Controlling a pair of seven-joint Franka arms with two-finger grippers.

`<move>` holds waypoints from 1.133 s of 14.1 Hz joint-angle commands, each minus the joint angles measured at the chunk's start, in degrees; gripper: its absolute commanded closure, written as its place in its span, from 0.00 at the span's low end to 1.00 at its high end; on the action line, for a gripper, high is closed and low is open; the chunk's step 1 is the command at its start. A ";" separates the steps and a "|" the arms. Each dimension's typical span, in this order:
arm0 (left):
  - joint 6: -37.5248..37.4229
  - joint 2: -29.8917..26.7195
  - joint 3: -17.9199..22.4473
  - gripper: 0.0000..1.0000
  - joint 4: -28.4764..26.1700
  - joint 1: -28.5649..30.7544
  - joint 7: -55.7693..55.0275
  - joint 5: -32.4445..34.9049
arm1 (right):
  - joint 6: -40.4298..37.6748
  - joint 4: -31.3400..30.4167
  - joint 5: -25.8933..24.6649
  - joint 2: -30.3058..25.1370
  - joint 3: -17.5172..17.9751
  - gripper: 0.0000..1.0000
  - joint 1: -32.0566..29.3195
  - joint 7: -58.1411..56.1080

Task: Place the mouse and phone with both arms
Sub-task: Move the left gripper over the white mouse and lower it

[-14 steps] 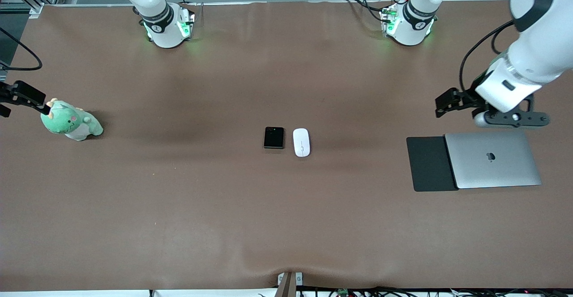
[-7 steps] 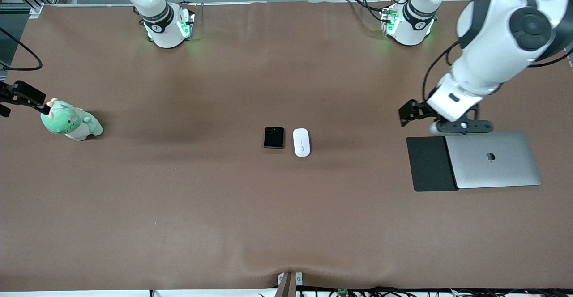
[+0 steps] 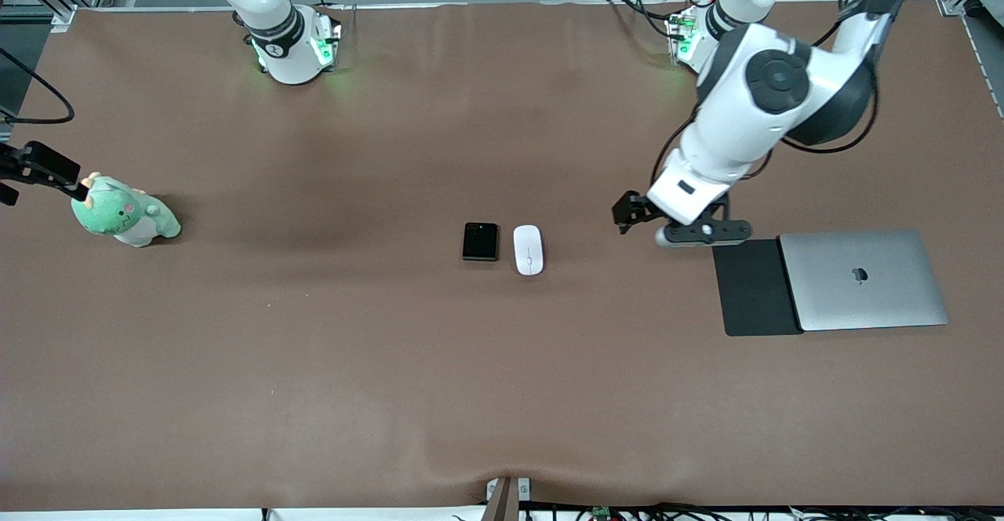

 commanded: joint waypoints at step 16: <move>13.61 24.72 0.47 0.00 7.52 -14.54 -15.62 6.47 | -0.33 -0.55 -0.52 -0.92 0.21 0.00 -0.81 -1.51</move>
